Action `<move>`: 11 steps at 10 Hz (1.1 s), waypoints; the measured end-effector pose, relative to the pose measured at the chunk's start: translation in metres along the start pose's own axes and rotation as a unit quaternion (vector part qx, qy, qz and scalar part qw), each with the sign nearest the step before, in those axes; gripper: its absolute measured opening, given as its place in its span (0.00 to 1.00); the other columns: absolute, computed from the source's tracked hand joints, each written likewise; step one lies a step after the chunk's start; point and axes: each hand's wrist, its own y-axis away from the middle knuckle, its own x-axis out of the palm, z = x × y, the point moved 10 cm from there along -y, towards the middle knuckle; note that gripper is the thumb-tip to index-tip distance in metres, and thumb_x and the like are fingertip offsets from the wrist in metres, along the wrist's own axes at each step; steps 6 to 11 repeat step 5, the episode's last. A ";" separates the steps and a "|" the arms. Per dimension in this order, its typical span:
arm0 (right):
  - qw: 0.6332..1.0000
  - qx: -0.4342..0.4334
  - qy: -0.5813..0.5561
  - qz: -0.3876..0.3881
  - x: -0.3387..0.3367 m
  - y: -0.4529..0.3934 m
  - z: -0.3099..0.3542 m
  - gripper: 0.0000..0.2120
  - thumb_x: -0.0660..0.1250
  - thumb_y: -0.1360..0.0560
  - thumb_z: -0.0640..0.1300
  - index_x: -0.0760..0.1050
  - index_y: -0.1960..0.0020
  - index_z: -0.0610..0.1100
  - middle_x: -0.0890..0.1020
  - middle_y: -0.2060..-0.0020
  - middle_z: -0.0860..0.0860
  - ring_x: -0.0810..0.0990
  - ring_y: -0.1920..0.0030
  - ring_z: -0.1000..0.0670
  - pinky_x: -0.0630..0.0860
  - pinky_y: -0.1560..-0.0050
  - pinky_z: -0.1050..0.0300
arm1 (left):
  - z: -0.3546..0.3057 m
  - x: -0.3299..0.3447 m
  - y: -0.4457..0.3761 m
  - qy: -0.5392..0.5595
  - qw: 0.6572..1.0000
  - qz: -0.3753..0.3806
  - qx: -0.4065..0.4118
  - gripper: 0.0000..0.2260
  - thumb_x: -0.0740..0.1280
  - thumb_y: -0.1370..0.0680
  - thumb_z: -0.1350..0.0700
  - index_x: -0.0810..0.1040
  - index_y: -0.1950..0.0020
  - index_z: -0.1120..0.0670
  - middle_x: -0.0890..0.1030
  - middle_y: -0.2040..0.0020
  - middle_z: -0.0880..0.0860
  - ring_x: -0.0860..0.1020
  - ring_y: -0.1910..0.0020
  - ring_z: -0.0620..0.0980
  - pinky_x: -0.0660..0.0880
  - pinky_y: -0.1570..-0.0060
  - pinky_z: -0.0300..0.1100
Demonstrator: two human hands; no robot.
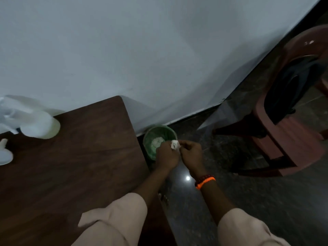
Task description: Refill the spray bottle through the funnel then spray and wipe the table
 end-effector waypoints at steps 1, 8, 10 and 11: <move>0.999 0.005 -0.014 0.040 0.027 -0.042 -0.003 0.22 0.60 0.30 0.24 0.84 0.50 0.44 0.86 0.56 0.47 0.85 0.58 0.57 0.82 0.49 0.59 | 0.004 0.004 -0.041 0.010 0.999 -0.017 -0.029 0.12 0.64 0.23 0.57 0.83 0.45 0.60 0.85 0.48 0.58 0.82 0.48 0.56 0.72 0.55 0.40; 0.974 0.089 0.095 0.183 0.112 -0.158 -0.179 0.32 0.62 0.30 0.36 0.66 0.26 0.34 0.76 0.32 0.36 0.75 0.32 0.40 0.72 0.30 0.39 | 0.043 -0.028 -0.128 0.039 0.989 -0.082 -0.119 0.09 0.60 0.17 0.61 0.78 0.42 0.62 0.80 0.44 0.62 0.78 0.40 0.61 0.75 0.42 0.49; 0.974 0.089 0.095 0.183 0.112 -0.158 -0.179 0.32 0.62 0.30 0.36 0.66 0.26 0.34 0.76 0.32 0.36 0.75 0.32 0.40 0.72 0.30 0.39 | 0.043 -0.028 -0.128 0.039 0.989 -0.082 -0.119 0.09 0.60 0.17 0.61 0.78 0.42 0.62 0.80 0.44 0.62 0.78 0.40 0.61 0.75 0.42 0.49; 0.974 0.089 0.095 0.183 0.112 -0.158 -0.179 0.32 0.62 0.30 0.36 0.66 0.26 0.34 0.76 0.32 0.36 0.75 0.32 0.40 0.72 0.30 0.39 | 0.043 -0.028 -0.128 0.039 0.989 -0.082 -0.119 0.09 0.60 0.17 0.61 0.78 0.42 0.62 0.80 0.44 0.62 0.78 0.40 0.61 0.75 0.42 0.49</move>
